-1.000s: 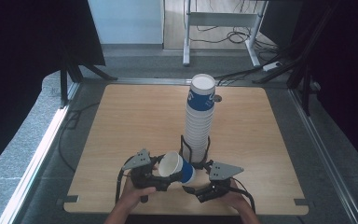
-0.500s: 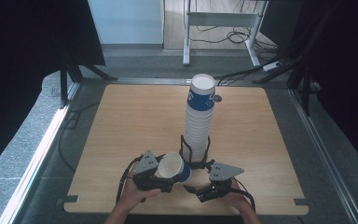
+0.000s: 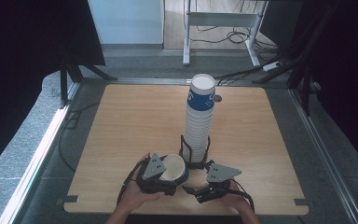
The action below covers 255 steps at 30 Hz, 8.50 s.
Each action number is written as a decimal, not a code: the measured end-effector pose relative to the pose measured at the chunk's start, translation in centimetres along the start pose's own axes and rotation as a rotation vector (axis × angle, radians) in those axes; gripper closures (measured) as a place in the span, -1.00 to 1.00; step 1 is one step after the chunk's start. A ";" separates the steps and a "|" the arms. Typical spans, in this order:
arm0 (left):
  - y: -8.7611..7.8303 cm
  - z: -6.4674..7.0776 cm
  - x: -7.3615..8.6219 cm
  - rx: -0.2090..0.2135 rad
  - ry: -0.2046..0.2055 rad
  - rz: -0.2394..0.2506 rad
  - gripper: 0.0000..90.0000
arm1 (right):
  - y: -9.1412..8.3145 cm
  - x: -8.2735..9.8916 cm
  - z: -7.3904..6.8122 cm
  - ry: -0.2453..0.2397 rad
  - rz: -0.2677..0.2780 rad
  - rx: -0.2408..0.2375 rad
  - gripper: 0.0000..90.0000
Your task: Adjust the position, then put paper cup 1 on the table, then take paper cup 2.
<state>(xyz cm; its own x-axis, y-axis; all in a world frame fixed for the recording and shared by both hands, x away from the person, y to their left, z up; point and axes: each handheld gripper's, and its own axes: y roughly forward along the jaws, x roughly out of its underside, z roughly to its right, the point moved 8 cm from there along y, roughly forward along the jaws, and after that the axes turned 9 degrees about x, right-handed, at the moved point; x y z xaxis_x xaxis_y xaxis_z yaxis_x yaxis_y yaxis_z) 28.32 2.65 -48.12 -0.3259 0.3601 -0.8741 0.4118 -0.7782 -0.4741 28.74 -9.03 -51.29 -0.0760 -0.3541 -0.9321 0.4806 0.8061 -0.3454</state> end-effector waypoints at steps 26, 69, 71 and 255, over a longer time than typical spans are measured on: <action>0.7 1.1 0.9 -0.034 0.103 -0.182 -0.66 | 1.5 0.5 -1.7 -0.074 -0.039 0.003 -0.63; -2.4 -0.5 -1.5 0.016 -0.047 0.119 -0.68 | -0.9 -1.1 1.7 -0.001 0.075 0.144 -0.43; -2.3 -0.6 -1.5 0.014 -0.048 0.113 -0.68 | -1.2 -1.3 1.7 0.000 0.084 0.150 -0.43; 6.5 -5.8 -8.9 0.008 -0.008 0.029 -0.86 | -9.4 -2.3 7.4 0.118 0.072 0.287 -0.56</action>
<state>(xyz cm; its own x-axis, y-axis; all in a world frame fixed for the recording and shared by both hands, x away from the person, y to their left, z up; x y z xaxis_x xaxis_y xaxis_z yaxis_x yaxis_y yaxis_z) 38.86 -2.63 -44.03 -0.3213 0.3334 -0.8863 0.4144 -0.7921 -0.4482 30.88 -19.31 -45.07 -0.1256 -0.2301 -0.9650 0.7137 0.6547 -0.2490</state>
